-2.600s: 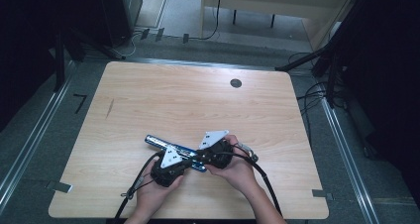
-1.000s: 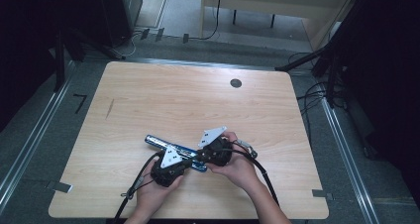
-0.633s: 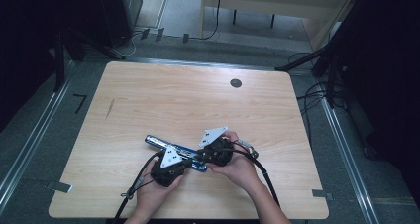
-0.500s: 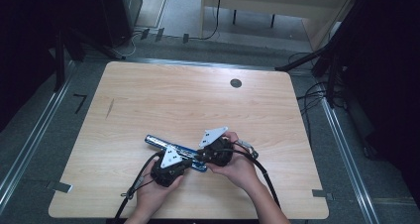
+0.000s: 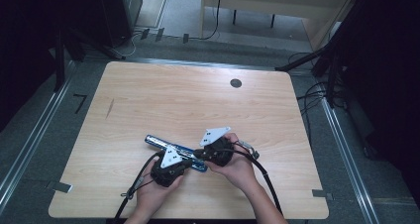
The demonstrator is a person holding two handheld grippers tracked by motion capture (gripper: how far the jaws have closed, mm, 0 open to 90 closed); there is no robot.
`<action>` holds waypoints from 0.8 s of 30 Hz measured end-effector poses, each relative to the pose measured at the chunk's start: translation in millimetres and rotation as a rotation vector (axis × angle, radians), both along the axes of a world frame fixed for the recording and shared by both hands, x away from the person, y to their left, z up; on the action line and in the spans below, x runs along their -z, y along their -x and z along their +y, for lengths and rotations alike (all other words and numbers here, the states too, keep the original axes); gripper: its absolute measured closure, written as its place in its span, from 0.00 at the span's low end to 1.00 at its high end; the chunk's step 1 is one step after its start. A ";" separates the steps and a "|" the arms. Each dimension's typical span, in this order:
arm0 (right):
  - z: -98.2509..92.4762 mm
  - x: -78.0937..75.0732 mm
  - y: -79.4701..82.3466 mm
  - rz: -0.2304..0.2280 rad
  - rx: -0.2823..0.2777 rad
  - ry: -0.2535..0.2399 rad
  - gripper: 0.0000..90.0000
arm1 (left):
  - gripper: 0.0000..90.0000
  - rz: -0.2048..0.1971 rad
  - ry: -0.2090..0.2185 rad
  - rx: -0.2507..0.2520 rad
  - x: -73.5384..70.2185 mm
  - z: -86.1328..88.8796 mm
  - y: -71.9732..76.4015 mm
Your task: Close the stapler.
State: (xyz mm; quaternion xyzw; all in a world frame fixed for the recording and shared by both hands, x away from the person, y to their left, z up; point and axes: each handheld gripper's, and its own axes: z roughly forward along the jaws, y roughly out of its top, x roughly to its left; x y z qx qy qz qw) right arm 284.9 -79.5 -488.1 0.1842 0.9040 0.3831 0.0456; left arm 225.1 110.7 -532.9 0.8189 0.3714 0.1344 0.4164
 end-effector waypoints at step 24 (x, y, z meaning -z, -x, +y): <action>9.6 12.5 -0.5 -0.008 0.031 0.007 1.00 | 1.00 0.001 -0.001 0.001 -0.1 0.1 0.0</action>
